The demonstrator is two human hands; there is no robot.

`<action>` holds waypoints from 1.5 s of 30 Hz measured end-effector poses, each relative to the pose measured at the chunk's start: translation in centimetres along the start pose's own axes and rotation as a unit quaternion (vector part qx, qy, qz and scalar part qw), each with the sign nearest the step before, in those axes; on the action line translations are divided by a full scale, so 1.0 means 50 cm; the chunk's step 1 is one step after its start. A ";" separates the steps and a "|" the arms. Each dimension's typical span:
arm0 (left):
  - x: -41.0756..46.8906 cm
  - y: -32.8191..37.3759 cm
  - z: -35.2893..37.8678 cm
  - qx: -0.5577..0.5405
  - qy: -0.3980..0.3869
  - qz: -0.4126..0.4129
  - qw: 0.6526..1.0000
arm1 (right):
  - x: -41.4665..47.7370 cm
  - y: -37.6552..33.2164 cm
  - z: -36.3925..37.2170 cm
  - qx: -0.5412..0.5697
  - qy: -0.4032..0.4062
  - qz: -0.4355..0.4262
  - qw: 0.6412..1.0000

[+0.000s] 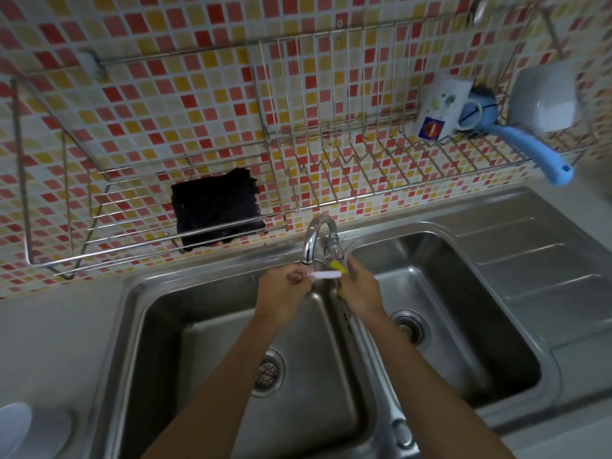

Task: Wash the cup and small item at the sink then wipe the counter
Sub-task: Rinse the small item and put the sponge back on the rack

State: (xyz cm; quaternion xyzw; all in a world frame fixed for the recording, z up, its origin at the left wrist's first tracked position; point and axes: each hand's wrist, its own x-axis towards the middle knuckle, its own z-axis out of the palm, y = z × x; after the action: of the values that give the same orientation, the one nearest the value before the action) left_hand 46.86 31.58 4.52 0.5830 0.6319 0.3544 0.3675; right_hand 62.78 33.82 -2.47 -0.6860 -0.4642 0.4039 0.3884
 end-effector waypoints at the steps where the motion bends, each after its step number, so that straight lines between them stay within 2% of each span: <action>1: 0.003 0.000 -0.003 0.006 0.005 -0.001 1.000 | -0.005 0.008 -0.006 0.042 0.014 0.046 0.998; 3: 0.007 0.001 -0.010 0.011 0.010 -0.004 1.000 | -0.018 0.033 -0.012 0.113 0.028 0.109 0.987; 5: 0.008 0.001 -0.015 0.022 -0.021 0.007 1.000 | -0.035 0.048 -0.022 0.187 0.032 0.149 0.970; 7: 0.003 0.003 -0.018 0.052 -0.061 0.041 0.996 | -0.060 0.050 -0.035 0.280 0.002 0.192 0.941; 9: -0.004 0.003 -0.022 0.074 -0.057 0.075 0.993 | -0.084 0.051 -0.047 0.363 -0.036 0.232 0.902; 13: -0.007 -0.007 -0.031 0.102 -0.033 0.109 0.988 | -0.112 0.063 -0.059 0.440 -0.089 0.268 0.852; 15: -0.008 -0.011 -0.033 0.107 -0.033 0.110 0.988 | -0.120 0.061 -0.059 0.446 -0.112 0.266 0.847; 19: -0.020 -0.016 -0.038 0.096 -0.043 0.121 0.987 | -0.124 0.055 -0.045 0.431 -0.145 0.255 0.853; 25: -0.036 -0.024 -0.075 0.108 0.010 0.129 0.986 | -0.108 0.014 -0.003 0.412 -0.193 0.245 0.856; 29: -0.064 -0.048 -0.126 0.149 0.074 0.134 0.977 | -0.103 -0.030 0.021 0.331 -0.212 0.187 0.900; 31: -0.083 -0.068 -0.154 0.148 0.100 0.108 0.978 | -0.102 -0.041 0.029 0.310 -0.212 0.159 0.913; 34: -0.113 -0.103 -0.181 0.135 0.110 0.062 0.983 | -0.106 -0.050 0.042 0.261 -0.218 0.127 0.932; 38: -0.142 -0.137 -0.197 0.163 0.115 0.043 0.979 | -0.110 -0.043 0.060 0.208 -0.208 0.097 0.951; 45: -0.163 -0.156 -0.194 0.144 0.125 0.030 0.981 | -0.095 -0.043 0.051 0.091 -0.172 0.054 0.979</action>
State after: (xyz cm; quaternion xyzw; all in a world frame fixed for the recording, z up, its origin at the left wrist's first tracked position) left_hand 35.07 22.74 2.75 0.6000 0.6994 0.3404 0.1869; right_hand 58.62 30.27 -0.56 -0.5921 -0.4480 0.5767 0.3409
